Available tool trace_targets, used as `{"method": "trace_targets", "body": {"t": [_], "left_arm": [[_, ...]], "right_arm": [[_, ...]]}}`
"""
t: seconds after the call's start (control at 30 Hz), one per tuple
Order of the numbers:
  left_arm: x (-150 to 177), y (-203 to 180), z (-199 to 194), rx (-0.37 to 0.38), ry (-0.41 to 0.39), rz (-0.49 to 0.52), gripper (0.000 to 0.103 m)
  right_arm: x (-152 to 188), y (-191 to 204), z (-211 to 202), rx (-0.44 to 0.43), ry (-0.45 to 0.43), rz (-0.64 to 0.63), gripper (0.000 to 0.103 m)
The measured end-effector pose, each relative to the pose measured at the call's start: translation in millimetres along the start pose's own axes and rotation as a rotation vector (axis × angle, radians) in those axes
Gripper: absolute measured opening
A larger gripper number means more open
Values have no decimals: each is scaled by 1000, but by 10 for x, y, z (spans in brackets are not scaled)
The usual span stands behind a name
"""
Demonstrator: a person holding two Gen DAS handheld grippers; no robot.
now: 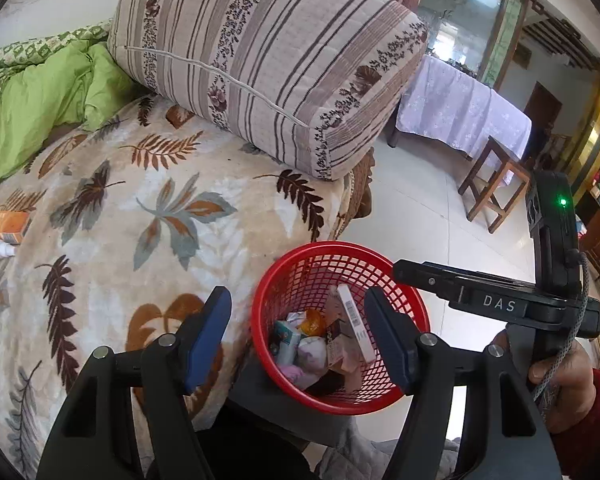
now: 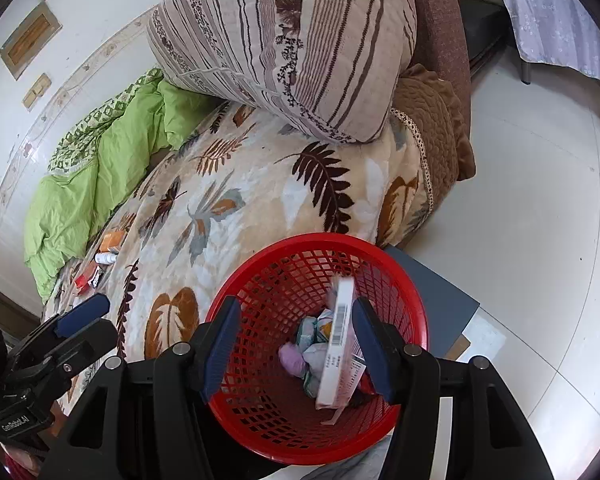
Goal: Collect trash
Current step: 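Carry both items over the red basket and open both tools, then move both tools back toward the red packs on the bed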
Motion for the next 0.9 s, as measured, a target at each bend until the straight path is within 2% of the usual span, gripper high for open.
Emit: {"method": "trace_targets", "body": {"t": [0.07, 0.2, 0.4, 0.8, 0.9], "left_arm": [[-12, 110, -108, -35, -21, -12, 68], [63, 428, -392, -153, -68, -45, 77], [297, 1010, -756, -307, -85, -115, 77], [678, 2496, -1445, -504, -173, -408, 77], [821, 2944, -1628, -636, -190, -422, 77]], "right_arm": [[-26, 71, -15, -1, -13, -11, 61], [-30, 398, 22, -50, -14, -72, 61], [108, 1069, 146, -109, 5, -219, 61], [273, 2422, 415, -228, 45, -473, 61], [288, 2842, 534, -262, 68, -547, 61]]}}
Point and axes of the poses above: each gripper's, at about its wrist camera, not at the fingertips, and z roughly the way its jaws point, y to its left, x to its underside, the point moved 3 cm from there along z, roughly the way its jaws point, and after that the axes turned 10 degrees about x, right-handed, at the moved point
